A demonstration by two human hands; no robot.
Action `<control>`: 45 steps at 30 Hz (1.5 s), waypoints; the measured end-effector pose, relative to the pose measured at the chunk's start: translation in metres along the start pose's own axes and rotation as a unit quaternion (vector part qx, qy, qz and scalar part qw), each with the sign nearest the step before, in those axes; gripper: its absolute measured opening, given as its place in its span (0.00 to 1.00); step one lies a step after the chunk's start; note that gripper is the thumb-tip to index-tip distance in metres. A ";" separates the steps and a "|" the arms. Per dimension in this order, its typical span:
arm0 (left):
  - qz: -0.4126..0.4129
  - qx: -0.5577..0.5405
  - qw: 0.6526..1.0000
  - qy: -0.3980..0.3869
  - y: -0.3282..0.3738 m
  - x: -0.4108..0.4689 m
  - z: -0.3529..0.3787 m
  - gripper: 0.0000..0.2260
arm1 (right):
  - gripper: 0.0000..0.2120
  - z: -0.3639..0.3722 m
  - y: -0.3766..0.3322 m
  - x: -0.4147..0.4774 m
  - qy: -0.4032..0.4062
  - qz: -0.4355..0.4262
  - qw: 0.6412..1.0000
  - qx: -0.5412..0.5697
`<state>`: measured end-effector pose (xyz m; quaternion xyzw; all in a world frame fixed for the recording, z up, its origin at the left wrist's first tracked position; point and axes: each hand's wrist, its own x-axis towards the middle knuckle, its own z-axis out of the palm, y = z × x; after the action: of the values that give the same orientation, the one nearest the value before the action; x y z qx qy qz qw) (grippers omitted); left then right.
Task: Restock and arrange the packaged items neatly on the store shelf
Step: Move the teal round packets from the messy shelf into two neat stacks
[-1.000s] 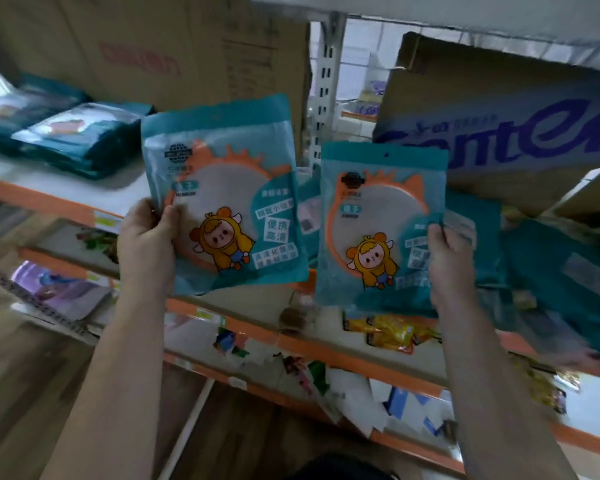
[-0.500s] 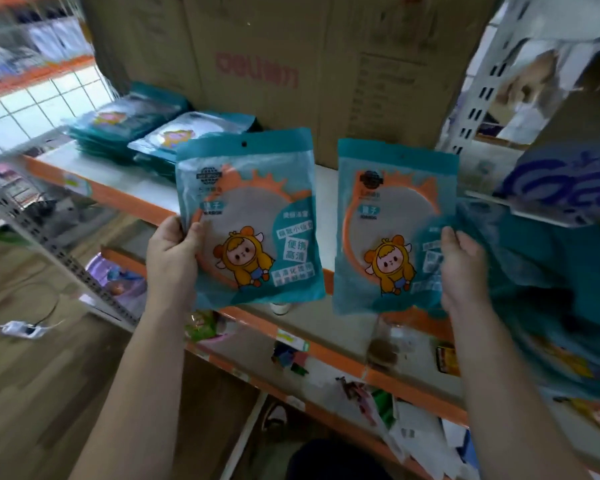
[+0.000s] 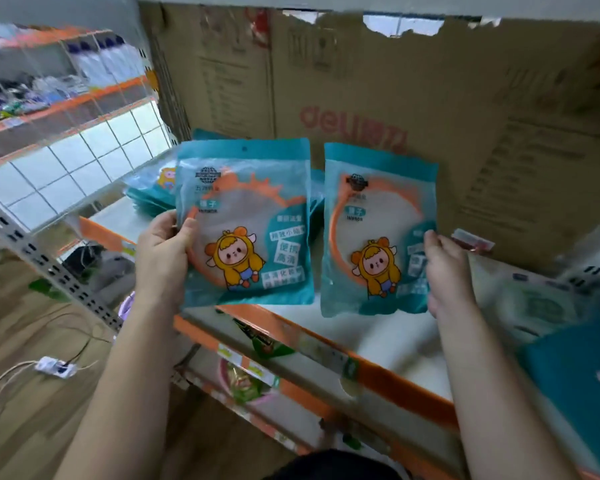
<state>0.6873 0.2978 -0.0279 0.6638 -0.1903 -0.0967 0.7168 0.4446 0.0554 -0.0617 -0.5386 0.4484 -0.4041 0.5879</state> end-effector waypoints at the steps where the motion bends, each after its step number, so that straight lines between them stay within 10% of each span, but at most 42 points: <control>1: -0.002 0.002 1.000 0.003 -0.003 0.012 -0.003 0.06 | 0.12 0.009 0.001 0.003 -0.001 0.001 1.000 -0.004; 21: 0.046 0.258 0.952 -0.156 -0.035 0.290 -0.060 0.08 | 0.10 0.176 0.001 -0.020 0.157 0.029 0.987 0.022; 45: 0.145 0.465 0.861 -0.148 -0.057 0.349 -0.060 0.17 | 0.10 0.208 0.005 -0.065 0.223 0.030 0.974 0.034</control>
<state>1.0348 0.2109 -0.0365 0.8628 -0.4113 0.0106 0.2938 0.6274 0.1742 -0.0570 -0.4007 0.5705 -0.5109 0.5030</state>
